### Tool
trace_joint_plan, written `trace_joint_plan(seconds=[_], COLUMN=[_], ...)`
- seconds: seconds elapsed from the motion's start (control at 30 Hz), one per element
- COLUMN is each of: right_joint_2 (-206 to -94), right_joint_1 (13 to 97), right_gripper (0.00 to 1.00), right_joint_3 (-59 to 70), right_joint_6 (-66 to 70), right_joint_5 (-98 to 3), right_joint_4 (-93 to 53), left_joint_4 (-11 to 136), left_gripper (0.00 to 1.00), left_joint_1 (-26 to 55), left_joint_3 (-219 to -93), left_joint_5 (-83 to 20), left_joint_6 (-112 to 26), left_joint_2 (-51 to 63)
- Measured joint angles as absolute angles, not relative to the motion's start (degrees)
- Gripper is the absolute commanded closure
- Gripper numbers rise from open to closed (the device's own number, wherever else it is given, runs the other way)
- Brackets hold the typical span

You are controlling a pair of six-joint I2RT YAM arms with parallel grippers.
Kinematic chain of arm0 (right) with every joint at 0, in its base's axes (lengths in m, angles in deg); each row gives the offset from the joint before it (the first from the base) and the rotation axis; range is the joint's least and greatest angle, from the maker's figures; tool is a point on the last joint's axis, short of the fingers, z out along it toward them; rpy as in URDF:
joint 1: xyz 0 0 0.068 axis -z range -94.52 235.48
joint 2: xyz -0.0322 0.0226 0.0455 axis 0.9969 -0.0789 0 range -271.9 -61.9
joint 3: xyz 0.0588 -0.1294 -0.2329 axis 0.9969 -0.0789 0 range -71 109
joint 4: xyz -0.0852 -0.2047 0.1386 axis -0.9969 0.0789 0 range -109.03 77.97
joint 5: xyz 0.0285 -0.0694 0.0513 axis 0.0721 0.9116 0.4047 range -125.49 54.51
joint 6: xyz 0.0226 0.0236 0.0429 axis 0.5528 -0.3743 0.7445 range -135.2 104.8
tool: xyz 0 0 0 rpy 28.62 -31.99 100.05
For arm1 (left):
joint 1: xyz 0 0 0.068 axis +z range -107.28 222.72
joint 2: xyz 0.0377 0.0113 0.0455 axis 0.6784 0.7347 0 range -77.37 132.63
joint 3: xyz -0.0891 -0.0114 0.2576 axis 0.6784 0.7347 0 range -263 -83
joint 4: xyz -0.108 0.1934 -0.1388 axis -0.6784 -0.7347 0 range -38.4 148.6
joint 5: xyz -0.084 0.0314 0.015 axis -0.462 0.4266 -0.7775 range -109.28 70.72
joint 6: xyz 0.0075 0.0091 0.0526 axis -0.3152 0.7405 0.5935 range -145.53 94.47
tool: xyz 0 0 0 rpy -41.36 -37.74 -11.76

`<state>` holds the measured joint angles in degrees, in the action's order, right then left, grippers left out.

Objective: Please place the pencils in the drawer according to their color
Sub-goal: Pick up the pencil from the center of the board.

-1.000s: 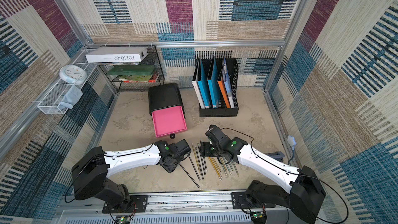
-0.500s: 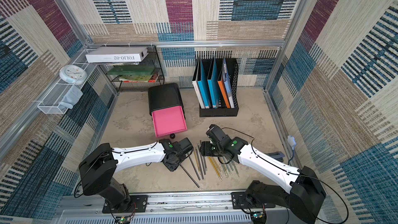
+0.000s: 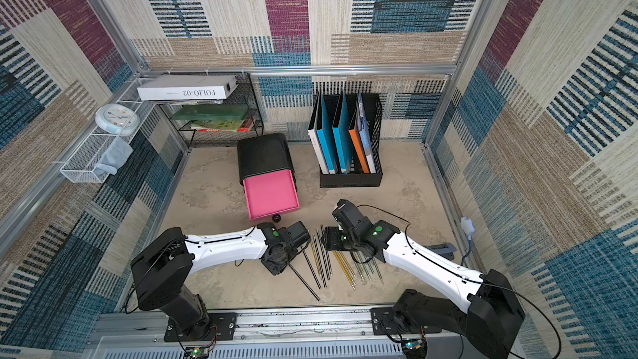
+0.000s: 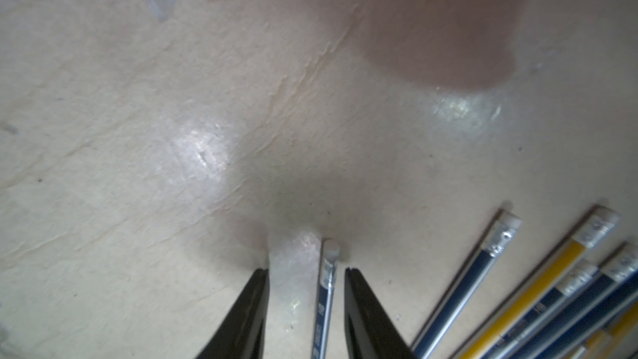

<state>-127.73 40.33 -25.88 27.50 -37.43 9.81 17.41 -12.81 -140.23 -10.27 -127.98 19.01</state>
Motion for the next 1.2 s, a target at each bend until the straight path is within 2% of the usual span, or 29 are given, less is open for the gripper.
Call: trace_joint_plan(seconds=[0.2,0.47,0.67,0.9,1.2], right_joint_2=[-127.11,-125.95,-124.05,-122.44,-124.64], right_joint_1=[40.42,40.48,40.53,40.57,41.40], right_gripper=[0.35,0.35,0.34,0.33,0.33], right_joint_3=[-25.95,-26.12,-24.04,-19.72,-11.56], right_joint_6=[27.52,27.65,28.88,30.93,32.63], right_joint_5=[-37.43,-37.47,-38.61,-39.17,-39.24], right_joint_4=[9.81,9.87,10.70,11.99,15.53], left_joint_4=[17.41,16.40,15.46,15.20,16.45], left_gripper=[0.64,0.73,0.83,1.00,1.00], left_joint_1=[-12.63,-12.52,-12.52,-12.55,-12.52], left_joint_3=[-140.25,-140.93,-141.04,-140.74,-141.63], left_joint_5=[-10.47,-10.68,-11.14,-11.65,-13.00], left_joint_6=[-127.90,-127.18,-126.83,-126.04,-123.07], left_joint_2=[19.95,20.98,21.26,21.07,19.65])
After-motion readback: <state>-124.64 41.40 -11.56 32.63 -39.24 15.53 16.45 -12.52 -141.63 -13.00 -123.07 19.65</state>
